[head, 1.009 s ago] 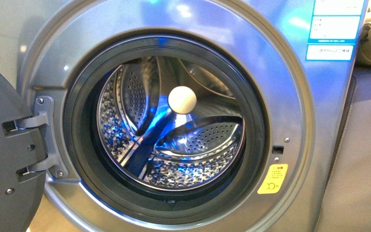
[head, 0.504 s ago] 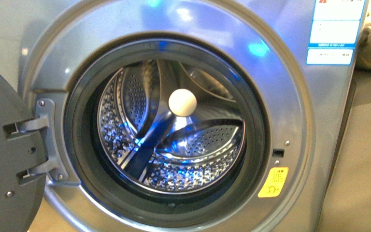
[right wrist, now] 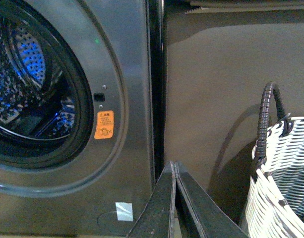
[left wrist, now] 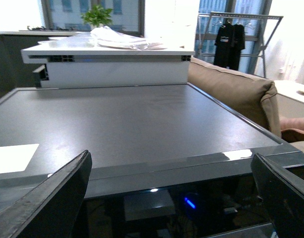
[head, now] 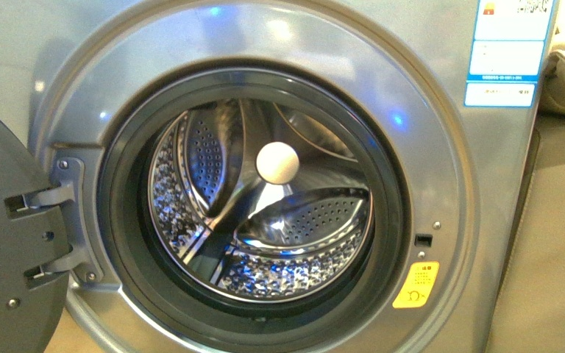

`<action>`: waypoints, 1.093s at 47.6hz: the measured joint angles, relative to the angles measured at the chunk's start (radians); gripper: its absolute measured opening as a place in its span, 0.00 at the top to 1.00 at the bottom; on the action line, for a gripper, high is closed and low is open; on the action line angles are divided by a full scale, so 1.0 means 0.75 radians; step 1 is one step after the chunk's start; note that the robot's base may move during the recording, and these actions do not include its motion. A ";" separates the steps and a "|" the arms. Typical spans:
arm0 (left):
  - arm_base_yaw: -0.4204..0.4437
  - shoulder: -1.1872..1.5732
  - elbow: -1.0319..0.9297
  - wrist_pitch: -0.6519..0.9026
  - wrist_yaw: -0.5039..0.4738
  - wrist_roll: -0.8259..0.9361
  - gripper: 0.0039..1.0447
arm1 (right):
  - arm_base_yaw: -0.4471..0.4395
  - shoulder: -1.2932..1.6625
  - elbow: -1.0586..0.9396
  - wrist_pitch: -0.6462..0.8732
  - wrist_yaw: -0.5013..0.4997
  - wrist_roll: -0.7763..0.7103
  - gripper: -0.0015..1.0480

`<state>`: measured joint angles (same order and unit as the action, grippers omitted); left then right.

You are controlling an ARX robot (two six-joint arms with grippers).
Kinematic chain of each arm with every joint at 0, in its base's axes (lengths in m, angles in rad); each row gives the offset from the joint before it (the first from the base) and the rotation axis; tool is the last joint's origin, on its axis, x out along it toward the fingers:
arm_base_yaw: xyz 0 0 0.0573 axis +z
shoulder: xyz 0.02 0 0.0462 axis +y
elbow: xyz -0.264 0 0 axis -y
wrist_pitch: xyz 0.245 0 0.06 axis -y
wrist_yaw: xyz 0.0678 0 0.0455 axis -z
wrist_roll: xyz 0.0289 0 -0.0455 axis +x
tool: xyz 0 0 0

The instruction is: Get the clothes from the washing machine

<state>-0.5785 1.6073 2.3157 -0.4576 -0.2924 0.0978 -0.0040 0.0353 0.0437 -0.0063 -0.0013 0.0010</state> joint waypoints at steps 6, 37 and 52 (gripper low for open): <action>0.001 -0.098 -0.179 0.092 -0.096 0.053 0.06 | 0.000 -0.039 -0.051 0.004 0.000 -0.001 0.98; 0.158 -0.722 -1.278 0.299 -0.195 -0.104 0.33 | 0.000 -0.041 -0.051 0.004 0.001 -0.001 0.98; 0.439 -1.256 -2.345 0.761 0.082 -0.129 0.97 | 0.000 -0.041 -0.051 0.004 0.000 -0.001 0.98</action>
<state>-0.2489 0.6655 0.5571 0.1135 -0.2310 0.0013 -0.0040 0.0044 0.0055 -0.0036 -0.0013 0.0006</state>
